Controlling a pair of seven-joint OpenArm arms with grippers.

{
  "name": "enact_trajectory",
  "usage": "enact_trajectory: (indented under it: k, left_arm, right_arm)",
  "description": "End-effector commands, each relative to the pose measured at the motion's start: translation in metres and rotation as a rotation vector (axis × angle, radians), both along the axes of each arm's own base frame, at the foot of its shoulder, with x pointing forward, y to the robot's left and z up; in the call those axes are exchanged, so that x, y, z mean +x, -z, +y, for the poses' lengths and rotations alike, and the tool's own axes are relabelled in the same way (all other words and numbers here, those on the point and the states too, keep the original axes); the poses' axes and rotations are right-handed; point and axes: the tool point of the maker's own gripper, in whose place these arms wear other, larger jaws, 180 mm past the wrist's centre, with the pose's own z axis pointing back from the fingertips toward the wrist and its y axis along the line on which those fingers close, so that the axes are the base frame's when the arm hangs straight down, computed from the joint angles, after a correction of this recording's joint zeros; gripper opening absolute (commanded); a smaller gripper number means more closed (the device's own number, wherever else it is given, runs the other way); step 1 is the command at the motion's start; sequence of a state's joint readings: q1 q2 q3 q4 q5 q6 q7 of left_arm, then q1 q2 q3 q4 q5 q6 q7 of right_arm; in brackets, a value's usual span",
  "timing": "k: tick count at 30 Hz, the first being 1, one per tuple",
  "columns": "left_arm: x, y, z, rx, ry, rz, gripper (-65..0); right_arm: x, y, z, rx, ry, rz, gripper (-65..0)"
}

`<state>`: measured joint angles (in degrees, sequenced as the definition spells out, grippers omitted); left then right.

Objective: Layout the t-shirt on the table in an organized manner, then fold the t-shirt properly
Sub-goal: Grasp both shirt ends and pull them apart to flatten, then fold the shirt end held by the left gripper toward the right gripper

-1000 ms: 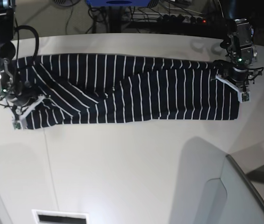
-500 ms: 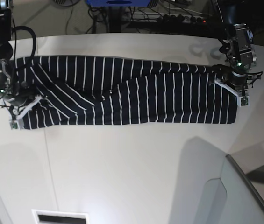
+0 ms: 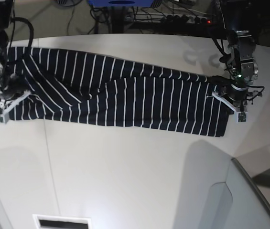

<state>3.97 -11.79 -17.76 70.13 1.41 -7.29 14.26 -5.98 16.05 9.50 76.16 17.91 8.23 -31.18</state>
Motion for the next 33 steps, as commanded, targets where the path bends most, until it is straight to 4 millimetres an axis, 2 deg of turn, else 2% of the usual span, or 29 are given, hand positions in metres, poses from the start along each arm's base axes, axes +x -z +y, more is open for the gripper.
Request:
enact_trajectory:
  k: [1, 5, 6, 9, 12, 14, 15, 17, 20, 24, 33]
  left_arm:
    - [0.009, -0.025, 0.010, 0.032, -0.007, -0.063, -65.0]
    - [-0.004, -0.060, 0.036, -0.058, -0.132, -0.151, -65.0]
    - [-0.008, -0.067, 0.047, -0.083, -0.160, -0.160, -60.7]
    - [-0.019, -0.074, 0.069, -0.163, -0.210, -0.159, -37.7]
    - [-0.032, -0.063, 0.088, -0.238, -0.248, -0.127, -14.2]
    - [-0.040, -0.053, 0.101, -0.278, -0.282, -0.102, -3.0]
    - [-0.041, -0.048, 0.100, -0.299, -0.272, -0.093, 0.0]
    - [-0.040, -0.035, 0.083, -0.342, -0.179, -0.055, 0.0]
    - [-0.033, -0.025, 0.055, -0.396, -0.041, -0.028, 0.0]
    - [-0.033, -0.008, 0.034, -0.429, -0.011, 0.000, 0.0]
    - [-0.028, 0.031, 0.019, -0.418, -0.029, 0.103, -7.6]
  right_arm:
    - [0.017, -0.025, -0.002, -0.016, -0.016, -0.092, -61.8]
    - [0.020, -0.058, 0.013, -0.038, -0.072, -0.187, -59.4]
    - [0.019, -0.064, 0.015, -0.042, -0.081, -0.202, -57.0]
    - [0.019, -0.070, 0.019, -0.044, -0.091, -0.217, -49.8]
    - [0.018, -0.069, 0.018, -0.044, -0.090, -0.212, -44.1]
    - [0.014, -0.066, 0.018, -0.043, -0.090, -0.203, -41.6]
    - [0.012, -0.064, 0.018, -0.043, -0.090, -0.198, -40.7]
    - [0.010, -0.063, 0.018, -0.043, -0.090, -0.192, -39.5]
    - [0.008, -0.059, 0.026, -0.025, -0.086, -0.190, -39.3]
    - [0.001, -0.054, 0.029, -0.015, -0.084, -0.175, -39.8]
    - [-0.004, -0.051, 0.030, -0.015, -0.085, -0.166, -39.9]
